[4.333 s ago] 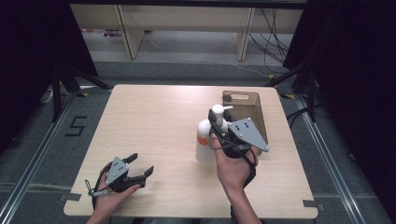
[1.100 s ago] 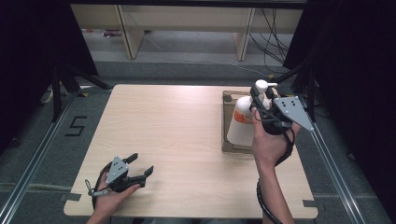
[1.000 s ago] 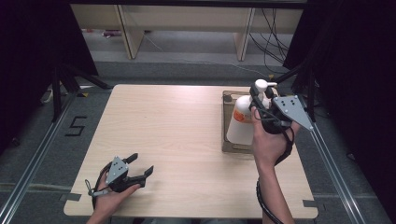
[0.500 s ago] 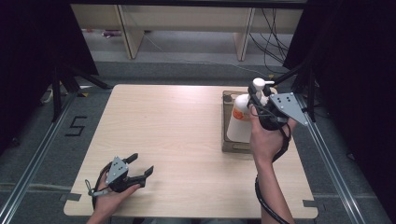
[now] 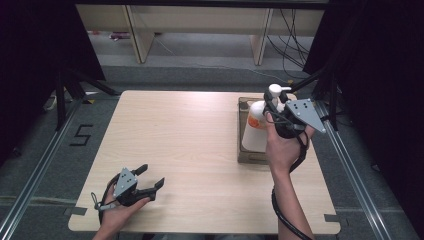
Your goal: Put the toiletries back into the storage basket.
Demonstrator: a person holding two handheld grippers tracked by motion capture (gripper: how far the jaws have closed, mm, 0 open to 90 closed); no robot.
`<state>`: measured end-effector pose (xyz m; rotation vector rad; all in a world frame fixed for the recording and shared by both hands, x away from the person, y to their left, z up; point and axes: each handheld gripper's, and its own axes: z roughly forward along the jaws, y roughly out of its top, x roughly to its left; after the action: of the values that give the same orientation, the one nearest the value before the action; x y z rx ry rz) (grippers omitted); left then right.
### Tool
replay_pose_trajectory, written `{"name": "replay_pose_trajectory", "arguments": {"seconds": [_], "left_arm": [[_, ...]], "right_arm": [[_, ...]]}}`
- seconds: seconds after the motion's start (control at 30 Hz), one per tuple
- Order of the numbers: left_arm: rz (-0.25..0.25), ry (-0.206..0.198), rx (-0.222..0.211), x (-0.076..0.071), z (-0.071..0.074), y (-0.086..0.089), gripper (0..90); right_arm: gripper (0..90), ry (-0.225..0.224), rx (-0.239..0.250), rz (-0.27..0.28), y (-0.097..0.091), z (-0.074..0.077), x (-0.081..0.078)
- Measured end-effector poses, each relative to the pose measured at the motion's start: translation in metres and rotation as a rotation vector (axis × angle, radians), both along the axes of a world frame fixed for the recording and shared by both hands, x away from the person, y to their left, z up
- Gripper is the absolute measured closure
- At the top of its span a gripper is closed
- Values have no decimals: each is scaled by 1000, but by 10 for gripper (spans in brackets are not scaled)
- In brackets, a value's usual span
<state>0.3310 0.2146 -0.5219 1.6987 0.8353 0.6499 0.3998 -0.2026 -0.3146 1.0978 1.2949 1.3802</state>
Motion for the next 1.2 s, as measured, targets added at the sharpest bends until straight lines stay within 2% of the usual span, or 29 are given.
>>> {"name": "replay_pose_trajectory", "arguments": {"seconds": [0.03,0.2,0.27,0.33,0.8,0.83,1.0,1.13,1.2], "left_arm": [[0,0,0,0,0,0,195],[-1,-1,-3,0,0,0,195],[-1,-1,-2,0,0,0,195],[-1,0,-2,0,0,0,195],[-2,0,-2,0,0,0,195],[-2,-1,-1,0,0,0,195],[-2,0,0,-1,0,0,195],[-2,1,2,0,0,0,195],[-2,1,2,0,0,0,195]], "right_arm": [[602,10,18,4,1,-1,-1],[602,8,3,-1,0,-3,1],[602,20,21,4,1,-4,1],[602,12,7,-2,0,-5,2],[602,25,7,8,2,-10,4],[602,38,0,3,1,-12,4],[602,45,11,14,3,-16,5],[602,49,-2,8,2,-19,5],[602,65,3,8,3,-21,5]]}}
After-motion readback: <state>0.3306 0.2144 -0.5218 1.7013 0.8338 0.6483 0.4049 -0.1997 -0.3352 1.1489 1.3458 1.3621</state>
